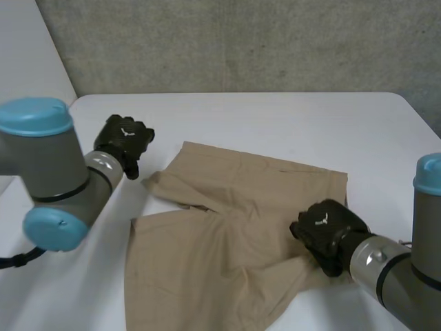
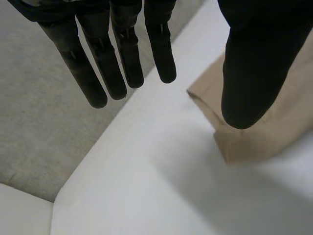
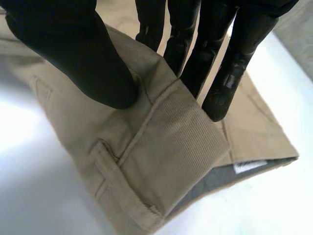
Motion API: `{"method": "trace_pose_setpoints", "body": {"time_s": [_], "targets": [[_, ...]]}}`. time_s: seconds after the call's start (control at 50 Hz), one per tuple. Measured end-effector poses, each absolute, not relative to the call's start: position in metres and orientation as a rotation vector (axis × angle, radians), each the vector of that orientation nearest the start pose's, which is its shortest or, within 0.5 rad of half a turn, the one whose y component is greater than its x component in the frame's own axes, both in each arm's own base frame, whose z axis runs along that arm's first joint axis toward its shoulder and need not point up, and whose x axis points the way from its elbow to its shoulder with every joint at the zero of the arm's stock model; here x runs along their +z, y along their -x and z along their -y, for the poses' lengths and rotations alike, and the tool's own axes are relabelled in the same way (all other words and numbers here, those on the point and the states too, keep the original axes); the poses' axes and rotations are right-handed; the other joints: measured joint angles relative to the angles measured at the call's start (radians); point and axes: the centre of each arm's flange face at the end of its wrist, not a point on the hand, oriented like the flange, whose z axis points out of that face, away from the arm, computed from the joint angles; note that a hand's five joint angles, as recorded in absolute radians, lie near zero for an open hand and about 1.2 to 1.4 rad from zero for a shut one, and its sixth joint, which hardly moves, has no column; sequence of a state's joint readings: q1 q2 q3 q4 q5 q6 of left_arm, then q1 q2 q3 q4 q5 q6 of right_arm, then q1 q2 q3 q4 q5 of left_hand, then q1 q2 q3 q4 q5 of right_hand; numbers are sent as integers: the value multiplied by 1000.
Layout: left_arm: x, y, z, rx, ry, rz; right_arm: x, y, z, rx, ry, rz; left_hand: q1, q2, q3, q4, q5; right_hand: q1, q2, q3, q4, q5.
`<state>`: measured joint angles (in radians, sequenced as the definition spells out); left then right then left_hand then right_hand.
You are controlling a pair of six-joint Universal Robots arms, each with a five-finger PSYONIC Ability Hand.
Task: Fold the shorts.
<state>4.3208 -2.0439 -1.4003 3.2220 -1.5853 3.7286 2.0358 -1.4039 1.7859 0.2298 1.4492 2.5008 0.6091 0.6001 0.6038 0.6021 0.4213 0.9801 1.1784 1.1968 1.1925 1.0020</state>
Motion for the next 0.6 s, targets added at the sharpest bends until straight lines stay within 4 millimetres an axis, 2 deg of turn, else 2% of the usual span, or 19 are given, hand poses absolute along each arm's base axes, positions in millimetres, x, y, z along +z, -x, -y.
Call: {"method": "trace_pose_setpoints", "body": {"time_s": [0.04, 0.1, 0.12, 0.18, 0.22, 0.24, 0.26, 0.3, 0.32, 0.46, 0.48, 0.6], "targets": [[211, 262, 291, -1907, -1044, -2142, 196, -249, 178, -1479, 1445, -2297, 0, 0, 0, -2, 0, 0, 0, 0, 0, 0], [215, 257, 273, -1920, -1003, -2218, 203, -253, 184, -1510, 1361, -2292, 0, 0, 0, -2, 0, 0, 0, 0, 0, 0], [215, 254, 258, -1921, -979, -2282, 206, -255, 188, -1527, 1307, -2289, 0, 0, 0, -2, 0, 0, 0, 0, 0, 0], [214, 250, 232, -1906, -954, -2385, 209, -258, 195, -1553, 1230, -2283, 0, -1, 0, -2, 0, 0, 0, 0, 0, 0], [212, 247, 207, -1872, -940, -2487, 211, -261, 203, -1581, 1165, -2276, 0, -1, 0, -3, 0, 0, 0, 0, 0, 0], [212, 247, 207, -1872, -940, -2487, 211, -261, 203, -1581, 1165, -2276, 0, -1, 0, -3, 0, 0, 0, 0, 0, 0], [210, 244, 192, -1842, -932, -2551, 211, -263, 209, -1601, 1118, -2269, 0, -1, 0, -3, 0, 0, 0, 0, 0, 0], [209, 243, 186, -1828, -929, -2577, 211, -263, 211, -1605, 1108, -2268, 0, -1, 0, -3, 0, 0, 0, 0, 0, 0], [206, 240, 167, -1776, -916, -2658, 210, -266, 218, -1625, 1045, -2259, 0, -2, 0, -3, 0, 0, 0, 0, 0, 0], [196, 235, 134, -1632, -892, -2820, 201, -271, 232, -1612, 937, -2264, 0, -2, 0, -4, -1, 0, 0, 0, 0, 0], [192, 234, 125, -1583, -886, -2869, 198, -273, 234, -1601, 918, -2269, 0, -2, 0, -4, -2, 0, 0, 0, 0, 0], [183, 233, 103, -1459, -842, -2989, 191, -274, 238, -1579, 894, -2282, 0, -2, 0, -4, -2, 0, 0, 0, 0, 0]]}}
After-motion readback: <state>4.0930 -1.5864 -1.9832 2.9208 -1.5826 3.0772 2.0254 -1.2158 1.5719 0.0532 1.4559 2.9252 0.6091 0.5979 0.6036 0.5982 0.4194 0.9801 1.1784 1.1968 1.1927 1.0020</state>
